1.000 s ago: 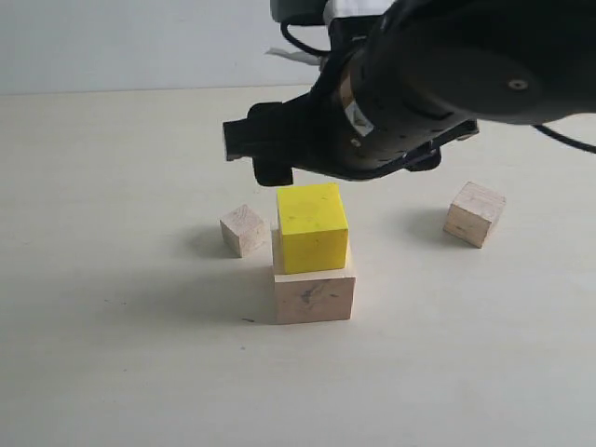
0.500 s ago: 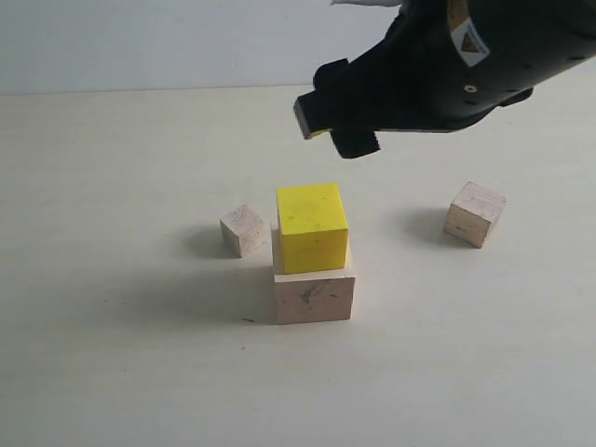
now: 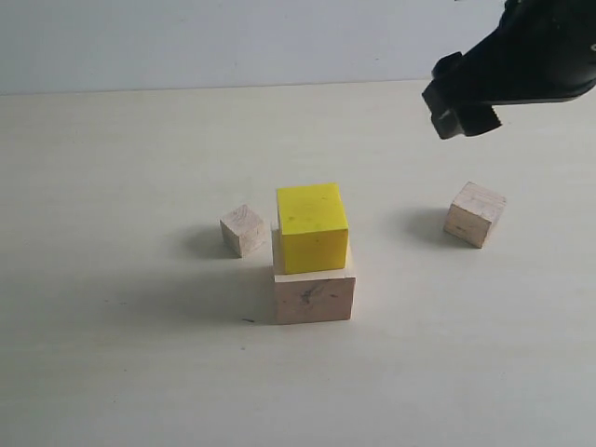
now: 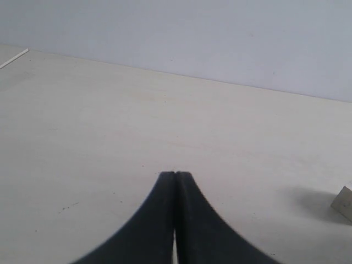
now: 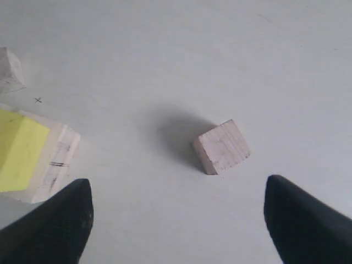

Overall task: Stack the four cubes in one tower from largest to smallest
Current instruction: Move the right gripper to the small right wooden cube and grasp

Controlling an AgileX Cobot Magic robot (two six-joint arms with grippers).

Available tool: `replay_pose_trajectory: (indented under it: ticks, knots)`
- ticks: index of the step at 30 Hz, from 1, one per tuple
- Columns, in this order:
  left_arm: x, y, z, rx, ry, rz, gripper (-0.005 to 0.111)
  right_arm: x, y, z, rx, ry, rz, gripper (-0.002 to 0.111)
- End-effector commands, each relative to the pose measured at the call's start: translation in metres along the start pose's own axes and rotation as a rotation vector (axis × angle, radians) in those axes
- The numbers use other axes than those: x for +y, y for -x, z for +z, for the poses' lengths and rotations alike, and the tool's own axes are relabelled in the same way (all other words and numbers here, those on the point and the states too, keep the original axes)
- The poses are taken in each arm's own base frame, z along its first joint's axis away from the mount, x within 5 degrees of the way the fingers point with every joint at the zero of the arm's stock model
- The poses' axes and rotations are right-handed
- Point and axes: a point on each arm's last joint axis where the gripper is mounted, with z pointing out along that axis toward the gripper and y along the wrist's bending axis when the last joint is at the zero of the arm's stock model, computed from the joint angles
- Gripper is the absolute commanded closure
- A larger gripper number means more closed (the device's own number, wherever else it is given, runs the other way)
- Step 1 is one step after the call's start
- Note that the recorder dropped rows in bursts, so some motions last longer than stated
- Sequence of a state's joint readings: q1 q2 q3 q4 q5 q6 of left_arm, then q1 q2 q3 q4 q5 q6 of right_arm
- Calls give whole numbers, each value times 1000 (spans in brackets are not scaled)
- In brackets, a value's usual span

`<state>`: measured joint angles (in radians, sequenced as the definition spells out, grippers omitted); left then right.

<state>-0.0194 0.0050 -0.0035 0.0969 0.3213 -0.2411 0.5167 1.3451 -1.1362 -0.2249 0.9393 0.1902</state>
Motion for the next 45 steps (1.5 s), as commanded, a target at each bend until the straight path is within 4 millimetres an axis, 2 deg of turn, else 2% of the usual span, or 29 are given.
replay_pose_trajectory:
  ticks: [1, 5, 8, 19, 23, 24, 26, 30, 32, 34, 45]
  knots:
    - [0, 0, 0, -10, -4, 0, 107, -23, -2, 15, 58, 10, 15, 28]
    - [0, 0, 0, -10, -4, 0, 107, -45, -5, 52, 173, 62, 38, 28]
    - [0, 0, 0, -10, -4, 0, 107, -53, -8, 72, 232, 74, 26, 28]
    - [0, 0, 0, -10, -4, 0, 107, -55, -16, 143, 354, 76, -140, 28]
    - [0, 0, 0, -10, -4, 0, 107, -59, -13, 162, 298, 33, -225, 28]
    - [0, 0, 0, -10, -4, 0, 107, -59, -12, 166, 289, 29, -236, 30]
    - [0, 0, 0, -10, -4, 0, 107, -66, -4, 180, 315, 25, -227, 41]
    - [0, 0, 0, -10, -4, 0, 107, -87, 12, 187, 353, 92, -159, 42]
    - [0, 0, 0, -10, -4, 0, 107, -87, 16, 188, 351, 181, -148, 37]
    - [0, 0, 0, -10, -4, 0, 107, -87, 14, 193, 374, 223, -174, 34]
    - [0, 0, 0, -10, -4, 0, 107, -87, 3, 217, 440, 222, -231, 34]
